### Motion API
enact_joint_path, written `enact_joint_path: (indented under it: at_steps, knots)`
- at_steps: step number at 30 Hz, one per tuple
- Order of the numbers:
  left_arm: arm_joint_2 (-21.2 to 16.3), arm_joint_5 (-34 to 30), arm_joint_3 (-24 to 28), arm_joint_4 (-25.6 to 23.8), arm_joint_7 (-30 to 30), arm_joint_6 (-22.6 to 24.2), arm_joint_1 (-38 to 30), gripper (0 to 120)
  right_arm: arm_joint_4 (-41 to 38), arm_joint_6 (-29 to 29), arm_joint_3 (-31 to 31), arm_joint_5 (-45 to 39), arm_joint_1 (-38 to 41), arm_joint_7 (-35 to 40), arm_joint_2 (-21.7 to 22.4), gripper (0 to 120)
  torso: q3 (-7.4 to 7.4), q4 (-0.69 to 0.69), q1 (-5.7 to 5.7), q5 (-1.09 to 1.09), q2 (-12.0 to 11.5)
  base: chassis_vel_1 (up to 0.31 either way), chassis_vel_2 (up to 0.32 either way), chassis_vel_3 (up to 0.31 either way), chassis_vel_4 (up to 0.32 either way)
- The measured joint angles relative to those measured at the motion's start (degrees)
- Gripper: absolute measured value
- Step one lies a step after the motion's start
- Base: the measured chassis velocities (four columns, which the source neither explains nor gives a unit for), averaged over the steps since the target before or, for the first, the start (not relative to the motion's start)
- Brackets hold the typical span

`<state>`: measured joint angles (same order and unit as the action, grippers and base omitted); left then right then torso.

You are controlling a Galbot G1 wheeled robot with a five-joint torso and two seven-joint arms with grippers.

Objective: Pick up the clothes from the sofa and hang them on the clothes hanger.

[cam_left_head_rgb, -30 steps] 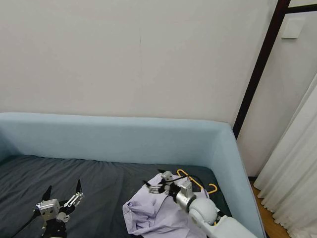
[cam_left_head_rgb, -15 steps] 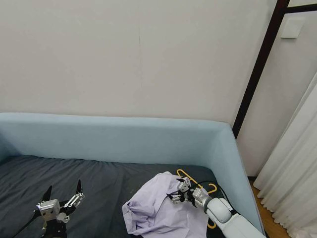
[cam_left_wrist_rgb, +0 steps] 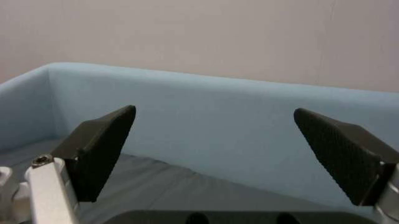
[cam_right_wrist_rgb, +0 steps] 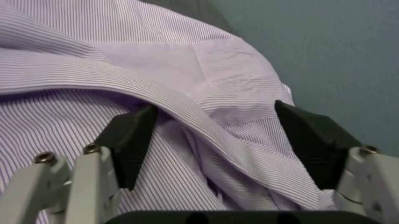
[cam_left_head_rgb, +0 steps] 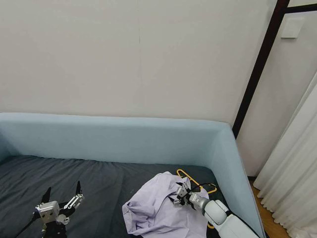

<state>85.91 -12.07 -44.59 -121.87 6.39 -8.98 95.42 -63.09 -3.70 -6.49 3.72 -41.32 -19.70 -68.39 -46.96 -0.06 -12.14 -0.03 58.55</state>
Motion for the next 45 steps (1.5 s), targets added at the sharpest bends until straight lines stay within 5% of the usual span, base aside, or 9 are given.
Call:
enact_joint_path:
  at_steps: [20,35,39,45]
  knots:
    - [0.23,0.21,0.43,0.48,0.12,-0.1,-0.51,100,0.21,-2.08,0.23,-2.78,0.36,-2.06,-0.2,2,0.0,-0.01,0.0,0.0,0.0,0.0,0.0,0.0,0.0]
    - [-0.29,-0.13,2.07,1.44,0.19,-0.11,-2.21,100,-18.46,1.7,3.01,-29.94,1.35,6.45,4.48,0,0.0,0.0,0.0,0.0,0.0,0.0,0.0,0.0,0.0]
    - [-1.04,-0.28,3.21,1.87,0.23,-0.11,-3.25,100,-34.03,5.5,6.63,-43.85,2.89,14.66,10.06,0,0.0,0.0,0.0,0.01,0.0,0.0,0.0,0.0,0.0]
    - [-1.57,-0.5,3.8,1.9,0.25,0.04,-3.83,100,-42.13,6.74,10.87,-46.74,5.27,17.7,15.03,0,0.0,-0.01,0.0,0.01,0.0,0.0,0.0,0.0,0.0]
